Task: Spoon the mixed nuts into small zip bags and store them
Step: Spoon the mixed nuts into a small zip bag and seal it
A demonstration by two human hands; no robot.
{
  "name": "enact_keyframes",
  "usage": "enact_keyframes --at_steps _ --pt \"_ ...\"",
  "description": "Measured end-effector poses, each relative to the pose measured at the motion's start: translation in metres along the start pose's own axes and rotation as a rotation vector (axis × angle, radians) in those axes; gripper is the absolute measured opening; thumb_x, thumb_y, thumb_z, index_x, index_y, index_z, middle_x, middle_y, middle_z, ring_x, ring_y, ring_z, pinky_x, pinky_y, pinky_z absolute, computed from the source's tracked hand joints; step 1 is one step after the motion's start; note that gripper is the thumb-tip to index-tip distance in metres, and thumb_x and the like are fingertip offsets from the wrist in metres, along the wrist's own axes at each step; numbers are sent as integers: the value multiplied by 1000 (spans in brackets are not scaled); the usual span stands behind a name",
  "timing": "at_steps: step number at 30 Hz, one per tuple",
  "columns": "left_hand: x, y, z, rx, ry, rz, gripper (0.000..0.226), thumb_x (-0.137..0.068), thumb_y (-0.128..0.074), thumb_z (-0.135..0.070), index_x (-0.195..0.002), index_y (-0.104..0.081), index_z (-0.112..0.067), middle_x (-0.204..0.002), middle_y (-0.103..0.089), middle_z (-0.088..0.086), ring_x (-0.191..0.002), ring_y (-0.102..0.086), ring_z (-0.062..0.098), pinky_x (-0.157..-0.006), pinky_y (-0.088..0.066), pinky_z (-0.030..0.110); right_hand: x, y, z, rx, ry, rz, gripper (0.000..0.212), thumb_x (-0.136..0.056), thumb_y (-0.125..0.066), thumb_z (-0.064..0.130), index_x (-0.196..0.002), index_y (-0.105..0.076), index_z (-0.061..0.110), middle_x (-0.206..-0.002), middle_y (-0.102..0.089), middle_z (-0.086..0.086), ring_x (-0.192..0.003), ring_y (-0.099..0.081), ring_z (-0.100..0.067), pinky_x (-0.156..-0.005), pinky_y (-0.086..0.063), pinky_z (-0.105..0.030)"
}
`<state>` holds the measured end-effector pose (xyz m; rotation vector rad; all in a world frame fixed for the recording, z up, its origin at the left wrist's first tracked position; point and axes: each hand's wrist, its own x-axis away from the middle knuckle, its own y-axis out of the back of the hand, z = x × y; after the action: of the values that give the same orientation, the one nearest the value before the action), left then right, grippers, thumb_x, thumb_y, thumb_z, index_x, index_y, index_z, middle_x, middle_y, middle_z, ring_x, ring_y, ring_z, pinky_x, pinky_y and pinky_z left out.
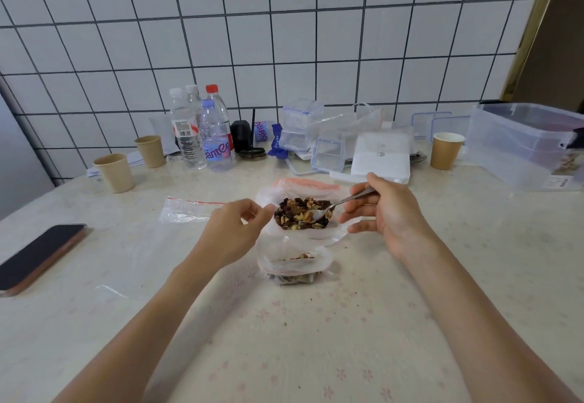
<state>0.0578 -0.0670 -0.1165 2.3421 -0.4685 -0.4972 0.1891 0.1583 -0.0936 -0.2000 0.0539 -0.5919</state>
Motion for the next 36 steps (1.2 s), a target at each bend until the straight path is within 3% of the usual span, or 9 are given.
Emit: enact_keyframes --at_steps 5,9,13,15,18,22,26,30,36 --pt "24 -2 -3 118 60 198 59 -94 -51 -70 -91 -78 -17 -69 -68 -5 -46 -52 1 -54 -42 22 4 2 2 97 -11 103 42 -107 -43 29 -84 -66 3 -63 -66 -17 -54 -68 -34 -45 -55 -35" --pt "32 -9 -4 303 -6 193 28 -98 -65 -44 -86 -80 -23 -61 -59 -15 -47 -44 3 -50 -41 19 12 -5 2 270 86 150 45 -109 -41 32 -84 -66 4 -64 -67 -18 -56 -69 -36 -50 -57 -36" --pt "36 -11 -5 501 37 216 25 -98 -67 -38 -89 -78 -18 -63 -53 -7 -52 -43 14 -48 -41 23 25 -20 3 422 356 240 45 -111 -41 34 -83 -64 8 -60 -68 -9 -55 -68 -31 -49 -56 -36" --pt "38 -11 -6 588 55 221 25 -98 -67 -37 -89 -77 -16 -66 -53 -4 -54 -43 16 -46 -39 23 34 -26 2 502 539 294 40 -111 -42 32 -83 -66 19 -63 -67 -5 -55 -66 -23 -52 -54 -34" --pt "40 -11 -6 683 94 237 24 -98 -67 -36 -82 -77 -20 -66 -53 -4 -52 -44 14 -45 -37 23 46 -34 3 592 739 348 35 -110 -43 26 -90 -60 50 -70 -65 17 -57 -60 -7 -58 -45 -11" --pt "42 -14 -4 712 154 263 28 -98 -67 -37 -74 -72 -24 -63 -52 -4 -47 -44 11 -44 -36 20 50 -39 3 729 846 319 34 -109 -42 29 -92 -51 56 -73 -61 25 -62 -59 -10 -61 -38 -6" --pt "41 -18 -3 635 126 201 31 -100 -67 -34 -72 -73 -21 -63 -54 -5 -46 -41 11 -41 -36 20 48 -36 3 603 808 296 37 -109 -42 30 -86 -60 54 -67 -63 17 -55 -56 -9 -57 -40 -11" --pt "39 -15 1 466 58 129 29 -96 -69 -42 -78 -75 -21 -67 -58 -3 -45 -47 9 -45 -41 19 34 -27 3 361 640 137 44 -110 -42 31 -78 -65 12 -58 -63 -10 -51 -57 -35 -45 -45 -34" --pt "26 -2 11 361 113 35 33 -95 -65 -53 -86 -77 -24 -83 -73 -1 -52 -61 7 -53 -47 25 6 -10 -4 133 259 -121 47 -111 -42 33 -82 -67 7 -58 -65 -9 -51 -61 -24 -42 -45 -29"
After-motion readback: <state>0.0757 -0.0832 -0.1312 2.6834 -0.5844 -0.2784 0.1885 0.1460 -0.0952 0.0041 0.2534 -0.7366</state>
